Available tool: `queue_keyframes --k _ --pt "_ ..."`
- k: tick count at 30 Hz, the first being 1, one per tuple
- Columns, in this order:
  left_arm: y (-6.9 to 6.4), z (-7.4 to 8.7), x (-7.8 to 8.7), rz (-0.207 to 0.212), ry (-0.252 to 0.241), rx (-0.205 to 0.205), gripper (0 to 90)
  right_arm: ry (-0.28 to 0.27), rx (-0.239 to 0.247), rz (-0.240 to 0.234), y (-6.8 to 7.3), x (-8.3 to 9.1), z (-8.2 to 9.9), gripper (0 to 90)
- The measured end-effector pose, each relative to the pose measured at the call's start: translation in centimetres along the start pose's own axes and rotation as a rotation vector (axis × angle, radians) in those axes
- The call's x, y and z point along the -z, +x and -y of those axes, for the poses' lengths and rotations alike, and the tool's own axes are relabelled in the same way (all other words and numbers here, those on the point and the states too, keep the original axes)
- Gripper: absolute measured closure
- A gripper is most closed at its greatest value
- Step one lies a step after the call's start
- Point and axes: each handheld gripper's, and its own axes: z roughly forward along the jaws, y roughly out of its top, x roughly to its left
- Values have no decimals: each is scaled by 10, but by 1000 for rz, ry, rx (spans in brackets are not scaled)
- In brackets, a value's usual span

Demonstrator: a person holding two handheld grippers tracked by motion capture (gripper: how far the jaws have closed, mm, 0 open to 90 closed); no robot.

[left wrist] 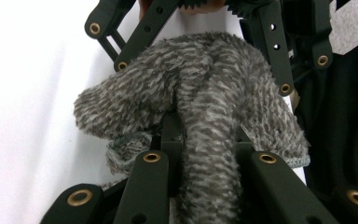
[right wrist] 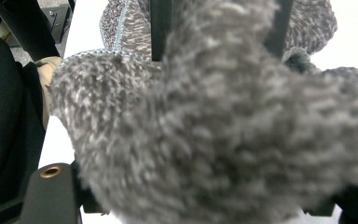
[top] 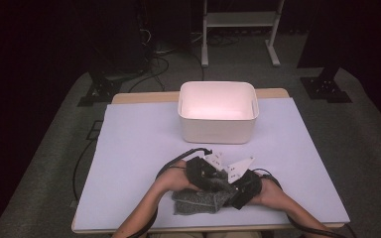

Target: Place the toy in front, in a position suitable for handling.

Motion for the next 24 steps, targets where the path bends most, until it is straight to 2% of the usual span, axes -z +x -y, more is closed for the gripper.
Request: queue_keyframes --k 4,8,17,24 --pt "-2 15 13 -19 1 28 755 5 6 3 0 0 -1 224" --pt "-2 35 33 -65 8 72 754 1 -1 -1 0 0 0 224" --pt "-7 83 96 -179 -31 164 754 2 -1 -3 -1 1 1 224" --pt "-13 114 142 -278 -14 227 754 0 -3 -7 -2 0 1 224"
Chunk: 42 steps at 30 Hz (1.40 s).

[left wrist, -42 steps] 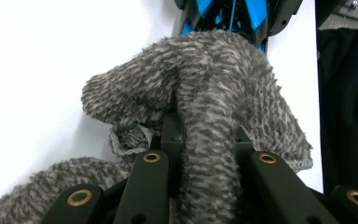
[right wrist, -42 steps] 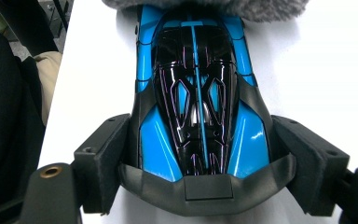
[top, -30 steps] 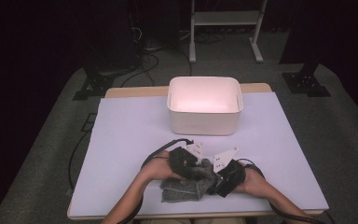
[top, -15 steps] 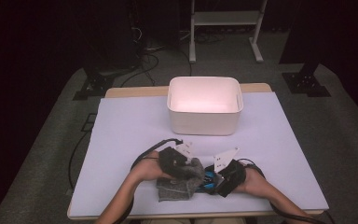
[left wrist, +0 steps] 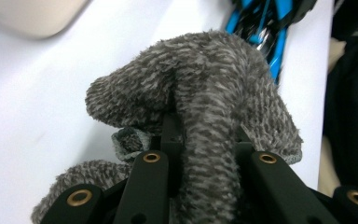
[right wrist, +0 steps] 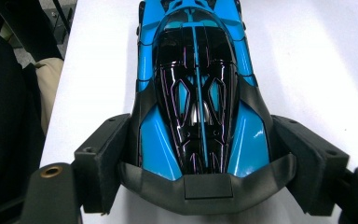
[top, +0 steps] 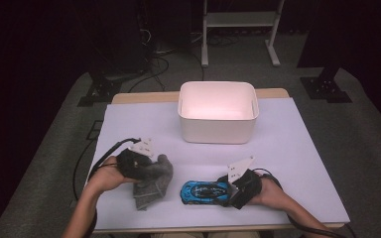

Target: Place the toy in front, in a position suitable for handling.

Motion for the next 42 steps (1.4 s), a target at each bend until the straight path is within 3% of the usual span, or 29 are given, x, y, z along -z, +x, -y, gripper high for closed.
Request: queue_keyframes --k 3,5,12,14,18,22,26,42 --pt "6 14 12 -46 25 30 754 0 1 -1 0 0 0 224" --pt "11 25 12 -57 35 62 754 0 1 -1 0 0 0 225" --pt "19 53 -13 -36 3 138 723 3 -1 1 0 0 0 224" --pt "20 56 -17 -28 -12 147 678 4 -1 2 0 0 -1 224" --pt "18 56 -18 -28 -63 170 494 9 -2 2 0 0 -1 224" --pt "14 54 -16 -23 -104 167 353 12 -3 6 1 -1 -3 223" --pt "9 51 -20 -11 -121 150 313 12 -9 4 0 -1 -3 223" --pt "-6 35 -39 40 -134 83 311 34 -3 -7 0 -10 -16 225"
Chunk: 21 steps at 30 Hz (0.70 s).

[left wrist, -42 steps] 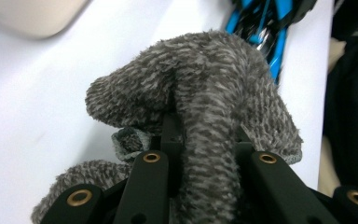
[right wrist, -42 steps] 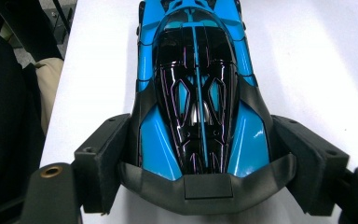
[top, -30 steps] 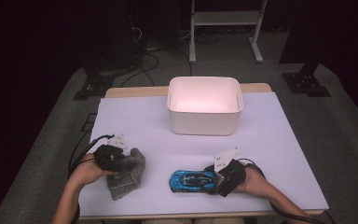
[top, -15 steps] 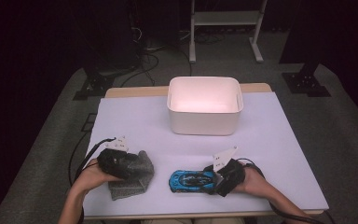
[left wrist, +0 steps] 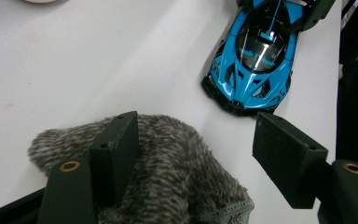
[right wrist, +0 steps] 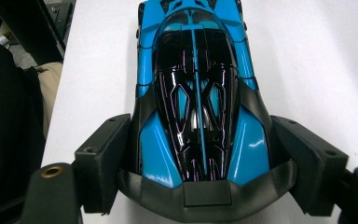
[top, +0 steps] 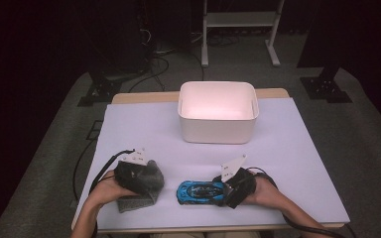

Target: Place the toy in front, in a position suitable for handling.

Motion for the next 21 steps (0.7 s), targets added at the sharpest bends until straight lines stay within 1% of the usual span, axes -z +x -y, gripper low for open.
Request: queue_keyframes --k 2,4,5,7,9,11,15,18,21 --pt "-1 1 -2 13 -2 -3 322 5 -4 -6 -1 -2 -2 225" --pt "-2 1 -5 18 -3 -5 333 15 5 -1 0 -3 -5 227" --pt "-2 2 -5 18 -2 -4 333 23 5 0 0 -4 -6 228" --pt "-2 3 -5 16 -9 -2 333 37 21 12 2 -5 -8 232" --pt "-2 3 -4 14 -17 1 333 43 8 9 2 -5 -9 234" --pt "-2 3 -3 15 -19 1 333 41 12 8 2 -5 -9 236" --pt "-2 2 -3 18 -22 -3 333 24 4 -3 1 0 -12 237" --pt "-2 1 -3 21 -24 -5 333 36 14 1 0 4 -15 237" --pt "-3 0 -4 25 -29 -8 333 41 7 -4 -1 9 -16 237"
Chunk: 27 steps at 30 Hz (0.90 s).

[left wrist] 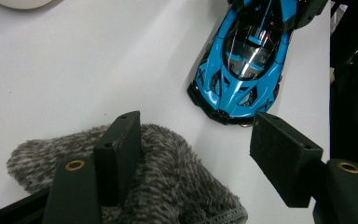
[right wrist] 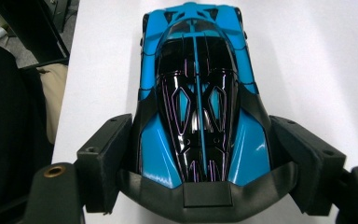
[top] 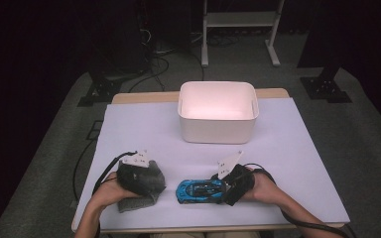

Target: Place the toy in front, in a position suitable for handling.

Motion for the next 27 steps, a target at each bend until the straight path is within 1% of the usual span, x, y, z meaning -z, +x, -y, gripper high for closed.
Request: queue_keyframes --k 2,7,9,12,14,18,20,23,25,27 --pt "0 -1 -1 1 1 -2 333 11 1 -4 -1 4 0 236" --pt "-2 -4 -3 10 -7 -11 332 43 17 31 2 15 4 236" --pt "-3 -5 -4 13 -6 -15 332 51 12 38 2 19 10 236" --pt "-2 -5 -7 16 -4 -14 331 50 -15 32 0 23 20 235" --pt "-2 -6 -8 17 -5 -11 332 55 -30 29 -1 23 24 234" --pt "-3 -7 -10 24 -4 -18 331 63 -38 19 -3 18 30 230" --pt "-3 -8 -10 24 -6 -17 329 79 -40 15 -4 15 30 223" --pt "-3 -7 -10 28 -9 -15 323 61 -58 1 -5 15 29 206" --pt "-4 -7 -10 29 -7 -19 322 59 -57 4 -5 15 27 199" --pt "-4 -7 -11 30 -9 -18 318 67 -54 10 -4 14 25 185"
